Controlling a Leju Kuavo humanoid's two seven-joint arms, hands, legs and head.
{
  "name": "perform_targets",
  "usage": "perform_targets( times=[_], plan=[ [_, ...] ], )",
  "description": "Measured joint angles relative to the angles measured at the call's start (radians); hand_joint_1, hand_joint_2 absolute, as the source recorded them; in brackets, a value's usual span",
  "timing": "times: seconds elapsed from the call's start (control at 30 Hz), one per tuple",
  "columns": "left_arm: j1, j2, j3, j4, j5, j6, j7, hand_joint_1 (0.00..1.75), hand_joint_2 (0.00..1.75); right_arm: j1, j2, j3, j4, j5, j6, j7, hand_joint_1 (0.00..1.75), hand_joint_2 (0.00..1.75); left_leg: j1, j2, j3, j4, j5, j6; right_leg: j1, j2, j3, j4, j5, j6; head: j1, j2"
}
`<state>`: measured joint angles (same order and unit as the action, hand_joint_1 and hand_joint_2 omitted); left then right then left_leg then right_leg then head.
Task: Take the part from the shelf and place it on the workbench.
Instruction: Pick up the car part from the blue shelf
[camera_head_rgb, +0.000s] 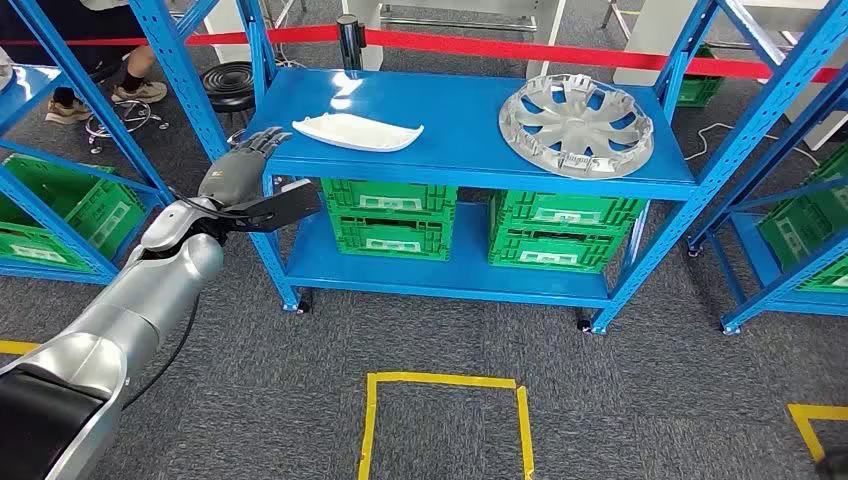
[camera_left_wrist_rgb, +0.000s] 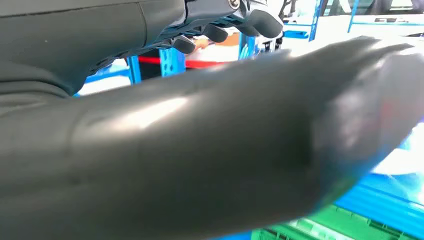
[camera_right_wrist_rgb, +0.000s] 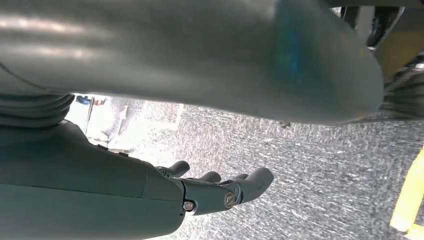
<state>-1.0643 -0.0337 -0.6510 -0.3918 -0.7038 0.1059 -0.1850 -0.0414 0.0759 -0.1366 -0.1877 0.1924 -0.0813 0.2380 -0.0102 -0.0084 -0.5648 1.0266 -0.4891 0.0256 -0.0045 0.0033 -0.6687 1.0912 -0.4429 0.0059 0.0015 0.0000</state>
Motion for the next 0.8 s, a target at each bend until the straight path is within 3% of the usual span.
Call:
perform_targets(
  times=[0.13,0.23,0.3,0.37,0.43,0.67,0.73,0.77,0.8],
  plan=[
    [0.006,-0.010,-0.017,0.002,-0.017,-0.010,-0.008,0.00,0.00,-0.003,-0.003,0.000,0.003,0.002,0.002,0.001,0.00,0.00,-0.002,-0.001,0.014,0.000,-0.013,-0.016,0.011,-0.001,0.023,-0.059,-0.002,-0.016,-0.003,0.000],
    [0.017,-0.021,-0.031,0.001,-0.029,-0.012,-0.012,0.00,0.00,-0.004,-0.004,0.000,0.003,0.003,0.004,0.000,0.00,0.00,-0.003,-0.001,0.010,0.030,-0.019,-0.033,0.004,-0.001,0.050,-0.072,0.000,-0.030,-0.004,0.000],
    [0.019,-0.024,-0.039,0.000,-0.035,-0.012,-0.014,0.00,0.00,-0.005,-0.004,0.000,0.003,0.004,0.005,-0.001,0.00,0.00,0.001,0.001,-0.042,0.119,-0.046,-0.046,-0.002,0.000,0.067,-0.077,-0.008,-0.037,-0.007,0.000],
    [0.028,-0.027,-0.049,0.000,-0.038,-0.012,-0.018,0.00,0.00,-0.006,-0.005,0.000,0.003,0.005,0.006,-0.001,0.00,0.00,0.008,0.002,-0.123,0.239,-0.090,-0.056,-0.005,0.001,0.081,-0.078,-0.021,-0.039,-0.008,0.000],
    [0.042,-0.027,-0.056,-0.002,-0.038,-0.011,-0.028,0.00,0.00,-0.005,-0.005,0.000,0.003,0.005,0.006,0.000,0.00,0.00,0.013,0.003,-0.173,0.288,-0.102,-0.061,-0.007,0.004,0.099,-0.078,-0.036,-0.036,-0.008,0.000],
    [0.050,-0.027,-0.059,-0.006,-0.034,-0.011,-0.040,0.00,0.00,-0.002,-0.005,0.000,0.003,0.006,0.006,0.001,0.00,0.00,0.016,0.003,-0.177,0.258,-0.071,-0.062,-0.009,0.006,0.114,-0.078,-0.047,-0.033,-0.009,0.000],
    [0.052,-0.027,-0.061,-0.015,-0.030,-0.011,-0.048,0.00,0.00,-0.001,-0.005,0.000,0.003,0.006,0.006,0.001,0.00,0.00,0.018,0.004,-0.141,0.145,0.011,-0.062,-0.011,0.006,0.133,-0.078,-0.062,-0.027,-0.009,0.000],
    [0.054,-0.028,-0.064,-0.021,-0.026,-0.012,-0.054,0.00,0.00,-0.001,-0.005,0.000,0.003,0.007,0.006,0.000,0.00,0.00,0.017,0.005,-0.120,0.080,0.047,-0.058,-0.011,0.006,0.142,-0.077,-0.073,-0.020,-0.009,0.000],
    [0.058,-0.030,-0.069,-0.041,-0.018,-0.015,-0.064,0.00,0.00,-0.002,-0.005,0.000,0.003,0.009,0.006,-0.001,0.00,0.00,0.017,0.004,-0.095,0.024,0.075,-0.045,-0.012,0.005,0.144,-0.059,-0.085,-0.009,-0.008,0.000]
  ],
)
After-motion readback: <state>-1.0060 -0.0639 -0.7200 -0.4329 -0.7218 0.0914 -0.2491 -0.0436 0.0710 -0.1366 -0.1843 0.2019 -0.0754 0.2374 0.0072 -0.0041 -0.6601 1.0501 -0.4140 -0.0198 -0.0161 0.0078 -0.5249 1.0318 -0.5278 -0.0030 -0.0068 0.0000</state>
